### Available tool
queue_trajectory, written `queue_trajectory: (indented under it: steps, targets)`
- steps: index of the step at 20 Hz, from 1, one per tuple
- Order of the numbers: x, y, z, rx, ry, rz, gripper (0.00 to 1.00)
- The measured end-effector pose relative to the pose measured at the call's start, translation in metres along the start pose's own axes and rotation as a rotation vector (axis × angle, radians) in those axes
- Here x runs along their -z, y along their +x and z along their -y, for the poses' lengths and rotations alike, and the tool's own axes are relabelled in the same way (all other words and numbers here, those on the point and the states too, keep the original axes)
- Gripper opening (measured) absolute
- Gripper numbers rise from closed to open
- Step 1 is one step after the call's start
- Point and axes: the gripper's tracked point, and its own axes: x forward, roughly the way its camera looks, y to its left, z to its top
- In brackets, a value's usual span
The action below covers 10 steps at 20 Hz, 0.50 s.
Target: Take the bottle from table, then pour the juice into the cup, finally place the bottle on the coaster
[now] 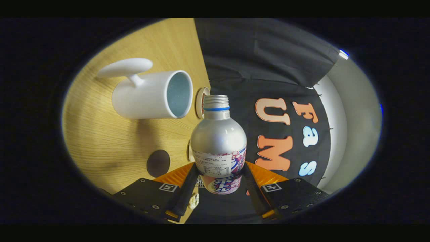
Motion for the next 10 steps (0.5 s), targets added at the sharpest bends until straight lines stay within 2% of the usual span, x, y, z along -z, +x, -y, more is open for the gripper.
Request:
queue_trajectory:
  steps: [7, 10]
  targets:
    - [0.013, 0.001, 0.009, -0.039, 0.387, -0.039, 0.76]
    - [0.026, 0.002, 0.017, -0.018, 0.489, -0.063, 0.76]
